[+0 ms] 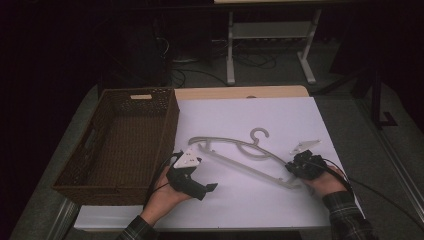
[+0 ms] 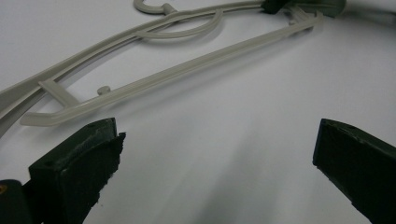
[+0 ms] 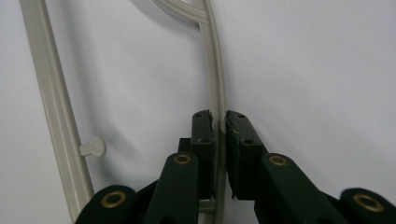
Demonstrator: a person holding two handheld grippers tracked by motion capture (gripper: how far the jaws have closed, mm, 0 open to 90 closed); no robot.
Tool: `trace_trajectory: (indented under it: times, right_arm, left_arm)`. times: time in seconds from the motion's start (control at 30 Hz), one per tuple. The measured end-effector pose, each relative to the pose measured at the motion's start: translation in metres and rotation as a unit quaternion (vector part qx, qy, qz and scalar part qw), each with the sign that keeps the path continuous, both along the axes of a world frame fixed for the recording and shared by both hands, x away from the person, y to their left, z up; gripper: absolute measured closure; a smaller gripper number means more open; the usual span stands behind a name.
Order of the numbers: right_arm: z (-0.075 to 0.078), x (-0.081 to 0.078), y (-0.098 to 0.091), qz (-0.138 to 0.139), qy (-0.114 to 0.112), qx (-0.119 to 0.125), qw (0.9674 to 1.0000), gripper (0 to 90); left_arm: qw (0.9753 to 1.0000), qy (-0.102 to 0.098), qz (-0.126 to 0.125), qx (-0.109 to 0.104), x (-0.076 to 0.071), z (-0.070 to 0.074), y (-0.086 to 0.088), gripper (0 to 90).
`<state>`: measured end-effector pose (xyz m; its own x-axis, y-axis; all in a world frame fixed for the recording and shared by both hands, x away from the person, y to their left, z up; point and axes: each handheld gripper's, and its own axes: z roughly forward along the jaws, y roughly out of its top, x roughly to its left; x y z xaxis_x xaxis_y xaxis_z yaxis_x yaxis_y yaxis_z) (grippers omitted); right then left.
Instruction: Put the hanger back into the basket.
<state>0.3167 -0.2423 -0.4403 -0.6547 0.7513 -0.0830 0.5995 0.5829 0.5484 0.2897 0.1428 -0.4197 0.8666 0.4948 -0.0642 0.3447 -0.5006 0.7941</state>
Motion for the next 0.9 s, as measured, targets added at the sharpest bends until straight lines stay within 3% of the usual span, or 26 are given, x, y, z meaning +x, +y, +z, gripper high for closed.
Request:
trace_trajectory:
  times: [0.03,0.2,0.3,0.4,0.53,0.7,0.8,0.83,0.9]
  right_arm:
    - [-0.001,0.003,-0.009,0.011,0.003,0.018,0.9998,81.3]
    - [-0.002,0.004,-0.012,0.018,0.004,0.029,0.9994,78.6]
    - [0.004,0.002,-0.014,0.016,-0.003,0.049,0.9987,71.6]
    - [0.010,-0.001,-0.014,0.017,-0.014,0.066,0.9976,70.5]
    - [0.025,-0.003,0.006,0.051,-0.025,0.107,0.9927,70.0]
    - [0.028,0.004,0.042,0.100,-0.013,0.145,0.9842,70.1]
    - [0.025,0.008,0.058,0.119,-0.004,0.144,0.9823,70.2]
    - [0.020,0.013,0.072,0.134,-0.001,0.133,0.9821,70.5]
    - [0.017,0.016,0.076,0.139,0.002,0.132,0.9815,70.6]
  left_arm:
    - [1.0000,0.000,-0.001,0.001,0.000,0.000,0.000,0.2]
    - [1.0000,0.001,-0.002,0.001,0.000,0.000,0.000,0.2]
    - [1.0000,0.001,-0.002,-0.001,0.000,0.000,0.000,0.2]
    - [1.0000,0.001,-0.002,0.001,0.000,0.000,0.000,0.2]
    - [1.0000,0.000,-0.001,0.000,0.001,0.000,0.000,0.2]
    - [1.0000,0.001,-0.002,0.002,0.001,0.000,0.000,0.2]
    - [1.0000,0.001,-0.002,0.001,0.001,0.000,0.000,0.2]
    - [1.0000,0.001,-0.002,0.000,0.001,0.000,0.000,0.2]
    - [1.0000,0.001,-0.002,0.000,0.001,0.000,0.000,0.2]
